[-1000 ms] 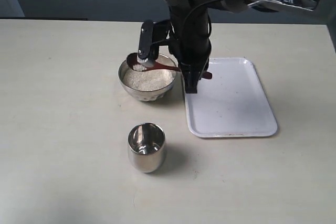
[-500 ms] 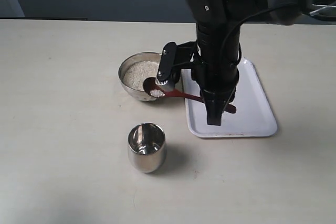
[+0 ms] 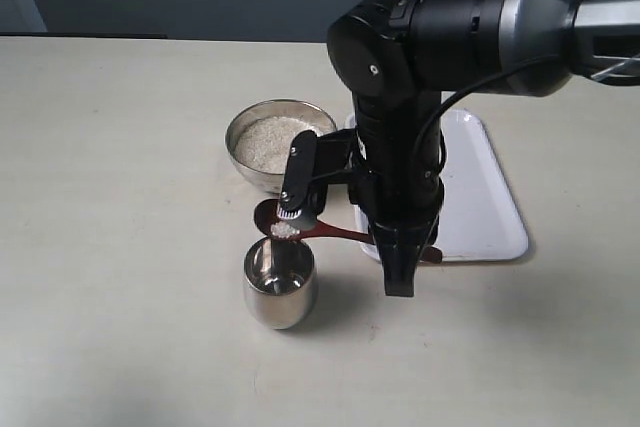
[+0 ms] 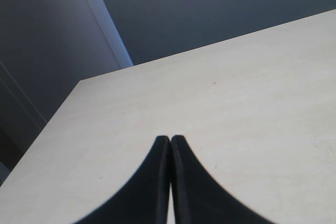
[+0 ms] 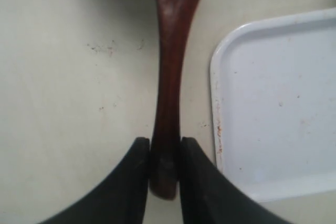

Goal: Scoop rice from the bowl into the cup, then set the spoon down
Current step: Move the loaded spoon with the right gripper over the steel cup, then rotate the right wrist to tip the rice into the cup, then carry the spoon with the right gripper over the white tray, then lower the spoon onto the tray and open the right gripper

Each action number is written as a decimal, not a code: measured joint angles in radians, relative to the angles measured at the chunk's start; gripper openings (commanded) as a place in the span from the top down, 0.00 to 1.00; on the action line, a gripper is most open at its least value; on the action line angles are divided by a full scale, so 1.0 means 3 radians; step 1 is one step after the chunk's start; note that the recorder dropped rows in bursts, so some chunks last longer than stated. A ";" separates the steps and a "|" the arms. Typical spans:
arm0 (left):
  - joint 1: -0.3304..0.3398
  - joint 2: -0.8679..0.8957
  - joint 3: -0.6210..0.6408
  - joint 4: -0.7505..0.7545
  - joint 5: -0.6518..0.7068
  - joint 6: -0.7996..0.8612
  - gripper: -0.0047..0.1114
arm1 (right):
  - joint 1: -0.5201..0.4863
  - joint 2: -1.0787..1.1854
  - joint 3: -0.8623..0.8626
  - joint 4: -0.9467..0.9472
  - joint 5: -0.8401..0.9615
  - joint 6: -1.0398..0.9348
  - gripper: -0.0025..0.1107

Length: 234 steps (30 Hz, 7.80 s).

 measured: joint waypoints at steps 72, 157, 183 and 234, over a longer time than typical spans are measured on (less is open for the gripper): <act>0.0000 0.0000 0.0000 0.0000 0.0000 0.0000 0.96 | 0.0732 -0.0074 0.0334 -0.1133 0.0007 0.1222 0.98; 0.0000 0.0000 0.0000 0.0000 0.0000 0.0000 0.96 | 0.1427 -0.0171 0.0904 -0.2494 -0.0014 0.2847 0.99; 0.0000 0.0000 0.0000 0.0000 0.0000 0.0000 0.96 | -0.1448 -0.0577 0.0909 -0.0210 -0.0943 0.2578 0.99; 0.0000 0.0000 0.0000 0.0000 0.0000 0.0000 0.96 | -0.1536 0.1369 -0.1367 0.0871 -0.0003 0.1645 0.99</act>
